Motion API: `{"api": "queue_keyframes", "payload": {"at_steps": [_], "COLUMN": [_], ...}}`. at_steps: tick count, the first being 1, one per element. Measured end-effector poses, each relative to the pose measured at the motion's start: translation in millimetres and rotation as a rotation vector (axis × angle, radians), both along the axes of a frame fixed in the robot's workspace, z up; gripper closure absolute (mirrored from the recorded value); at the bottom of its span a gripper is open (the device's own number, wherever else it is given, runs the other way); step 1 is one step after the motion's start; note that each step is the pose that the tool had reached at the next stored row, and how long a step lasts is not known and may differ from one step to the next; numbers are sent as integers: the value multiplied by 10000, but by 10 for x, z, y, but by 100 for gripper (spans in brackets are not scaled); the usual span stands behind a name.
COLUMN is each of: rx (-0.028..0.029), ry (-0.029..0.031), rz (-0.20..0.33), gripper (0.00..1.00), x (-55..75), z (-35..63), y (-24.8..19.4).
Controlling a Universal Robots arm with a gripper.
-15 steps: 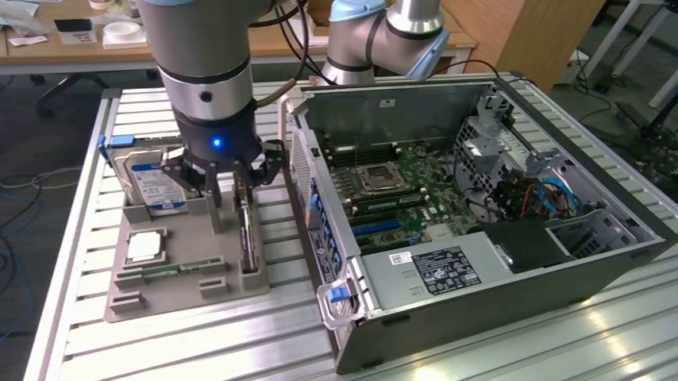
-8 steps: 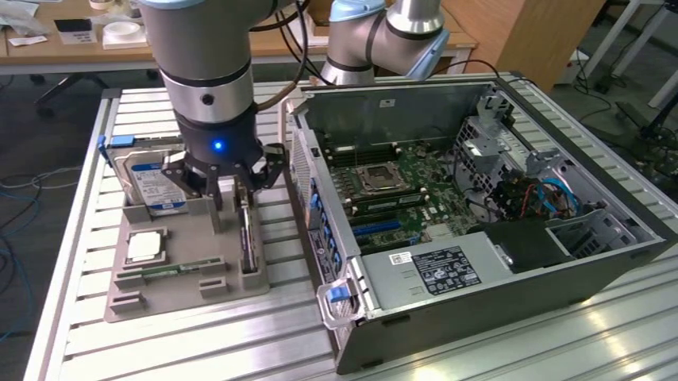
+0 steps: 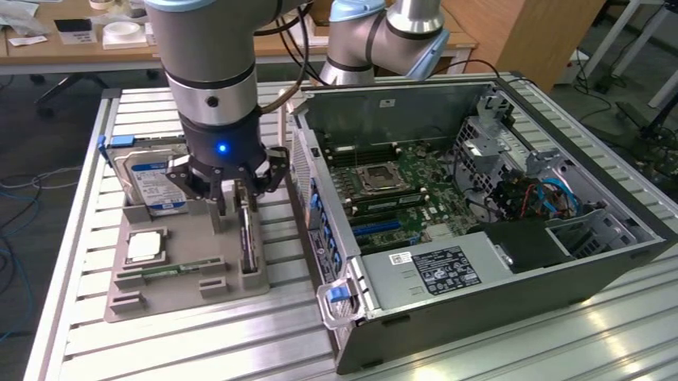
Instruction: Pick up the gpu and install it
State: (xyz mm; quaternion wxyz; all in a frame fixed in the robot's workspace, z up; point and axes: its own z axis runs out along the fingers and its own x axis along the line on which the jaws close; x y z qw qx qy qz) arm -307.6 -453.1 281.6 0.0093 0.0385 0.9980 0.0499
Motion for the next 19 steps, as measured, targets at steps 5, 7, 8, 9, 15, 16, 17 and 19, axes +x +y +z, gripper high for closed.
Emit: {"api": "queue_keyframes", "payload": {"at_steps": [5,7,8,9,15,16,17,19], "rx": [-9,-36,-75,-119,-215,-214,-216,-216], "ry": [0,-2,-1,1,0,-1,0,0], "rz": [-2,-1,-1,-2,-1,-1,-3,-1], "gripper": [53,53,53,53,53,53,53,53], "x": [21,23,23,24,26,26,25,26], "z": [-6,-10,-16,-24,-111,-125,-136,-162], "y": [1,2,2,4,14,16,21,33]}}
